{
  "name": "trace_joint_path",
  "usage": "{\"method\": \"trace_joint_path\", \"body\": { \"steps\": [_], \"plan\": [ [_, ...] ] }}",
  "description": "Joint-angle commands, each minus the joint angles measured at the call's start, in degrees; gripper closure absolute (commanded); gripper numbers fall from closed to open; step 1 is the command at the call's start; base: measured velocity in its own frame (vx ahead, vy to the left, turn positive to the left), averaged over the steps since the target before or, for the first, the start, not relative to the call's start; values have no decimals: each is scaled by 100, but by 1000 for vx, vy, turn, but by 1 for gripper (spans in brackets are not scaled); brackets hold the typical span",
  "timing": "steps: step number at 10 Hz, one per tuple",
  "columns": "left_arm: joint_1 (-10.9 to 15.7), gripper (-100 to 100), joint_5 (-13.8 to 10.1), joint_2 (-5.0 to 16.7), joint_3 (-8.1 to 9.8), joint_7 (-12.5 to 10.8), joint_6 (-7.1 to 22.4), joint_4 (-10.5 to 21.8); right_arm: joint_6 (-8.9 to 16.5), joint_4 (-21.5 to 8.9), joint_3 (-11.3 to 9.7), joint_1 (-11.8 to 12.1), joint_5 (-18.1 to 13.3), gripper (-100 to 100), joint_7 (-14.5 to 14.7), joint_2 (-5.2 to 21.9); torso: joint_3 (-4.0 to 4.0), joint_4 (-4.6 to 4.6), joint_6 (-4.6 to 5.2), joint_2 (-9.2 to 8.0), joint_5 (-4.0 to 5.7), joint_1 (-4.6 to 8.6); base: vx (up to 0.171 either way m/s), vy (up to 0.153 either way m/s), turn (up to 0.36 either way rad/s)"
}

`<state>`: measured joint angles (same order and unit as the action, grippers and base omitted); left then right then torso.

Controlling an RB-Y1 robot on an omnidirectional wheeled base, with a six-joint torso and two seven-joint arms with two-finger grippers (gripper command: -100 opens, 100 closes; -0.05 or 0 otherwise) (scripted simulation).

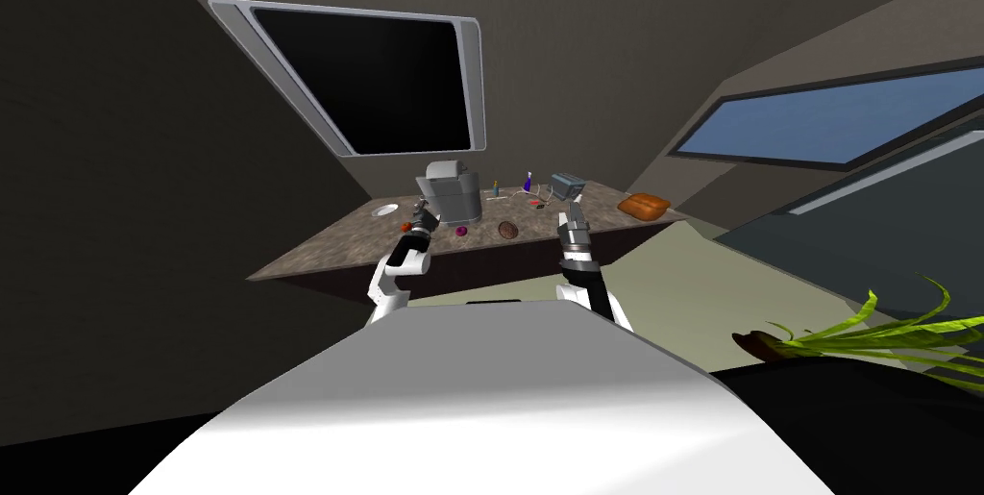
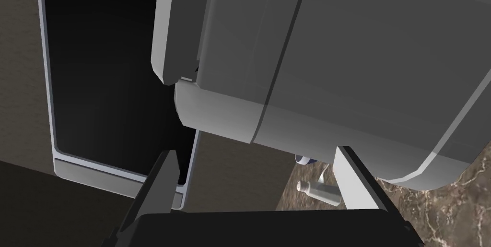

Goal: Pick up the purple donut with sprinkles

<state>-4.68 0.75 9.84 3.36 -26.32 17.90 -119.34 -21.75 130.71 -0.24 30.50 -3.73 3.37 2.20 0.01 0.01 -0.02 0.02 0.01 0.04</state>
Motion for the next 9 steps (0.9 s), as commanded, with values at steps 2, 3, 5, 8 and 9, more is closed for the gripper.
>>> {"method": "trace_joint_path", "body": {
  "steps": [2,3,5,8,9],
  "plan": [
    [158,-100,-81,25,56,-267,399,111,0,0,0,0,0,0,0,0,0,0,0,0,-1,-2,1,-4,-33],
    [158,-100,-81,25,56,-267,551,111,0,0,0,0,0,0,0,0,0,0,2,1,0,-1,3,-6,-65],
    [291,-100,-127,11,91,-484,920,209,0,0,0,0,0,0,0,0,1,0,2,1,0,-1,4,-5,-66],
    [419,-100,-171,-6,127,-703,1364,308,0,0,0,0,0,0,0,0,0,0,2,1,-1,-3,2,0,-40],
    [419,-100,-171,-6,127,-703,1410,308,0,0,0,0,0,0,0,0,0,0,-1,1,-1,-4,0,0,0]
  ]
}}
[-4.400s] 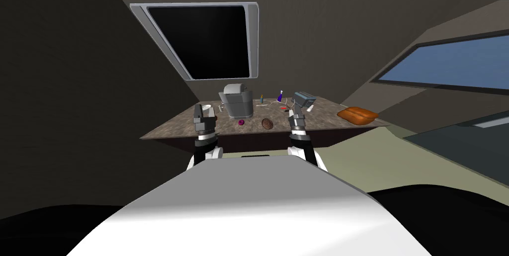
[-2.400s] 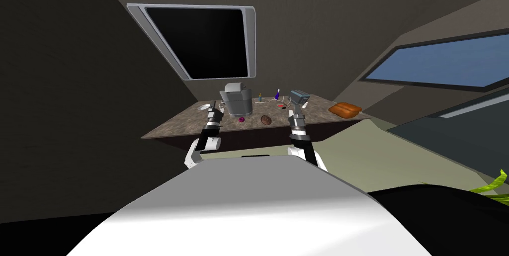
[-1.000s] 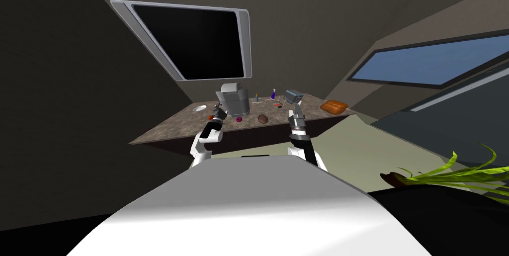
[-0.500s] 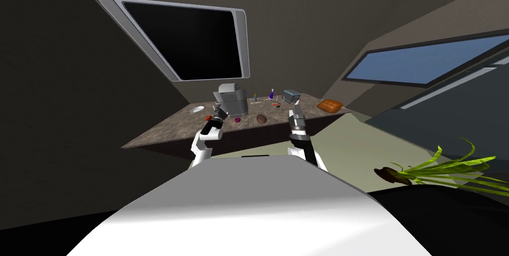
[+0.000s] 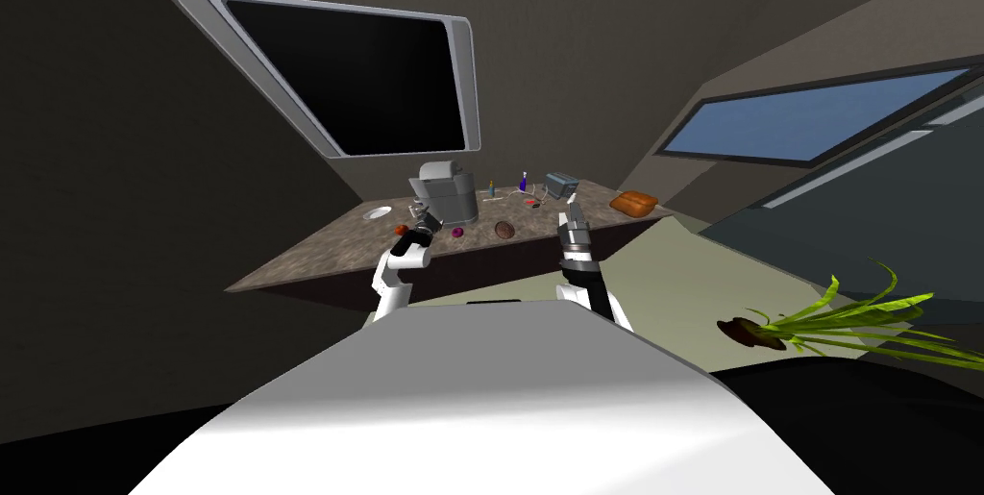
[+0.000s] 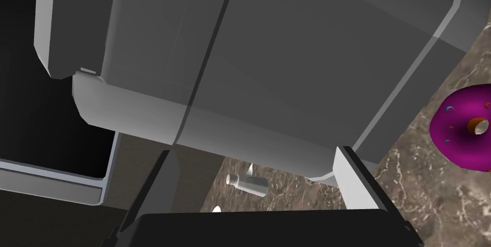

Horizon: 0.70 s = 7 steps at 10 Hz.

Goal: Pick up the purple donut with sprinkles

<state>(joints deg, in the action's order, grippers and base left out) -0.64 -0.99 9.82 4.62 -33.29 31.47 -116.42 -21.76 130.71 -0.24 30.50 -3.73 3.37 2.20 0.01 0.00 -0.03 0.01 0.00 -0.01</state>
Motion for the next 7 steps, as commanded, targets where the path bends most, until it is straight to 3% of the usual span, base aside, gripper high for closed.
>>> {"method": "trace_joint_path", "body": {
  "steps": [1,3,4,6,7],
  "plan": [
    [135,-100,-38,-26,41,-224,286,114,0,0,0,0,0,0,0,0,0,0,0,0,0,0,2,3,-67],
    [135,-100,-38,-26,41,-224,464,114,0,0,0,0,0,0,0,0,0,0,1,1,0,-1,1,3,-24],
    [249,-100,-76,-50,82,-440,690,211,0,0,0,0,0,0,0,0,0,0,0,0,0,-1,2,9,-57],
    [249,-100,-76,-50,82,-440,869,211,0,0,0,0,0,0,0,0,1,0,1,1,-1,-3,3,9,-28],
    [357,-100,-109,-79,127,-654,1108,302,0,0,0,0,0,0,0,0,0,0,0,0,0,-2,3,14,-72]
  ]
}}
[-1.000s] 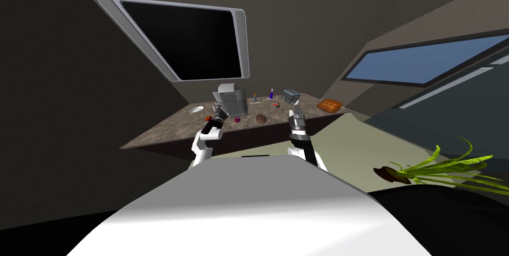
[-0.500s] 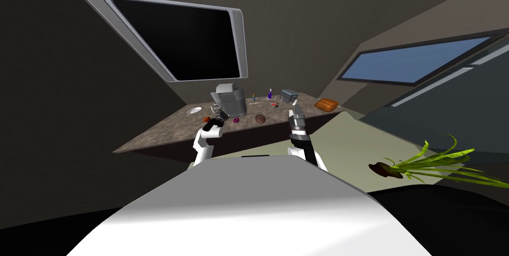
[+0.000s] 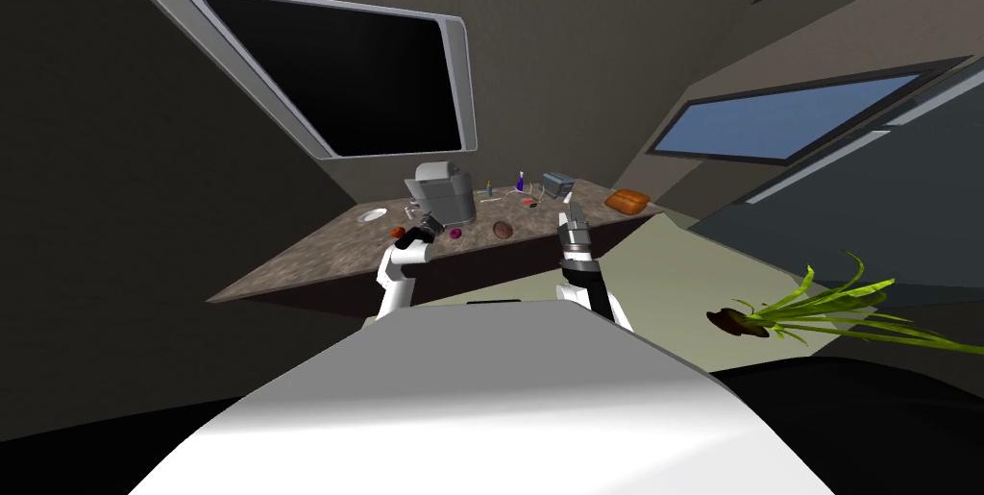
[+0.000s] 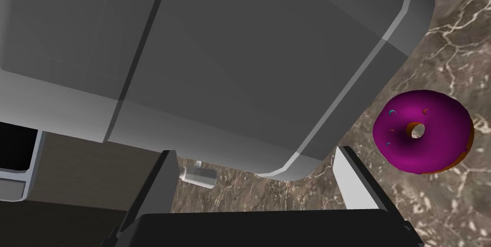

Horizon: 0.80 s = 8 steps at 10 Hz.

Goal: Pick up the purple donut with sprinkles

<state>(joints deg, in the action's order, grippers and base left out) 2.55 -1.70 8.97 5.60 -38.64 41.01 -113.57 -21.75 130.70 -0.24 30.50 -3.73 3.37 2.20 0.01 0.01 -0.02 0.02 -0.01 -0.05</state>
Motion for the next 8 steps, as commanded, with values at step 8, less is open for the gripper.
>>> {"method": "trace_joint_path", "body": {
  "steps": [8],
  "plan": [
    [323,-100,-114,-108,173,-738,1416,259,0,0,0,0,0,0,0,0,1,0,-2,2,-2,-9,6,26,-39]
  ]
}}
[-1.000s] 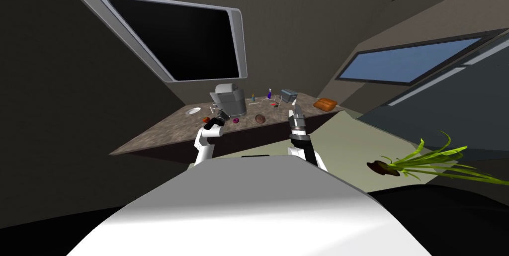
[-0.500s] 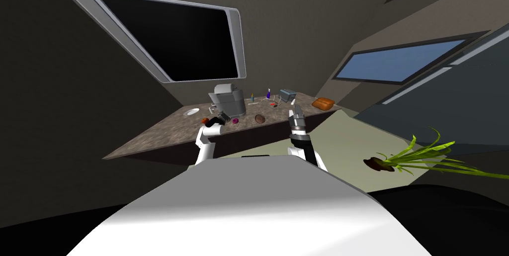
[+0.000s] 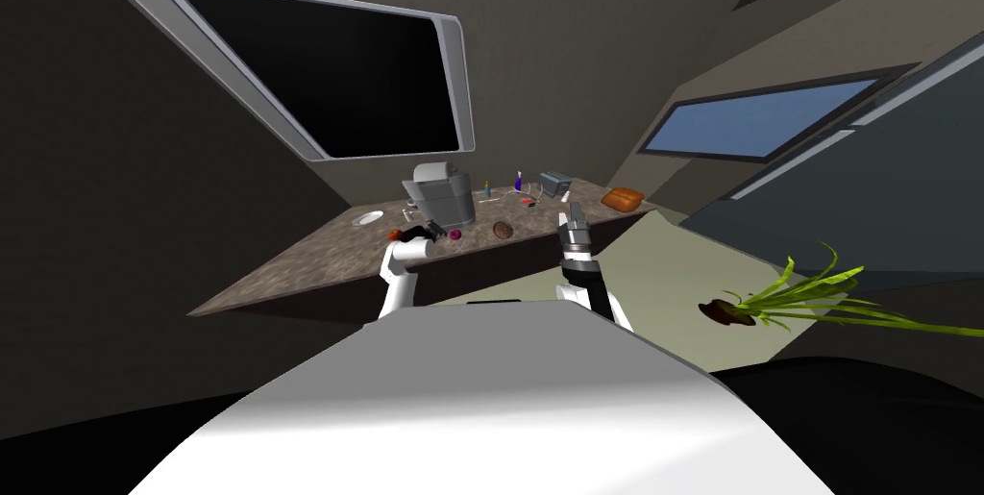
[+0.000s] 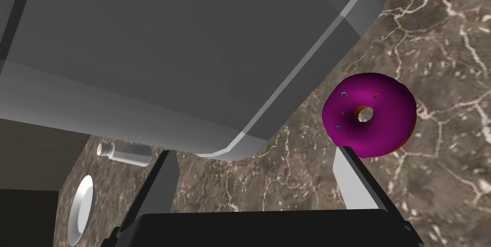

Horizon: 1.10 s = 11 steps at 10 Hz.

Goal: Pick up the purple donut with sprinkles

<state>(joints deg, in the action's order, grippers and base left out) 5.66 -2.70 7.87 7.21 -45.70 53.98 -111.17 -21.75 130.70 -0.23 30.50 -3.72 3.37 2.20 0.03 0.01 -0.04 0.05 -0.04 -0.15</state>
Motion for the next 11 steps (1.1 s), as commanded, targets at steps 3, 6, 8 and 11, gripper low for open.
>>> {"method": "trace_joint_path", "body": {
  "steps": [3,6,8,11],
  "plan": [
    [160,-100,-50,-82,106,-419,628,161,0,0,0,0,0,0,0,0,-1,0,0,-1,1,3,7,36,-50],
    [223,-100,-66,-121,148,-602,1106,227,0,0,0,0,0,0,0,0,1,0,0,2,1,3,12,30,-39],
    [281,-100,-81,-158,187,-776,1406,290,0,0,0,0,0,0,0,0,0,0,0,-1,1,5,7,24,-48],
    [376,-100,-107,-234,259,-1099,1884,417,0,0,0,0,0,0,0,0,0,0,-1,0,1,7,13,26,-48]
  ]
}}
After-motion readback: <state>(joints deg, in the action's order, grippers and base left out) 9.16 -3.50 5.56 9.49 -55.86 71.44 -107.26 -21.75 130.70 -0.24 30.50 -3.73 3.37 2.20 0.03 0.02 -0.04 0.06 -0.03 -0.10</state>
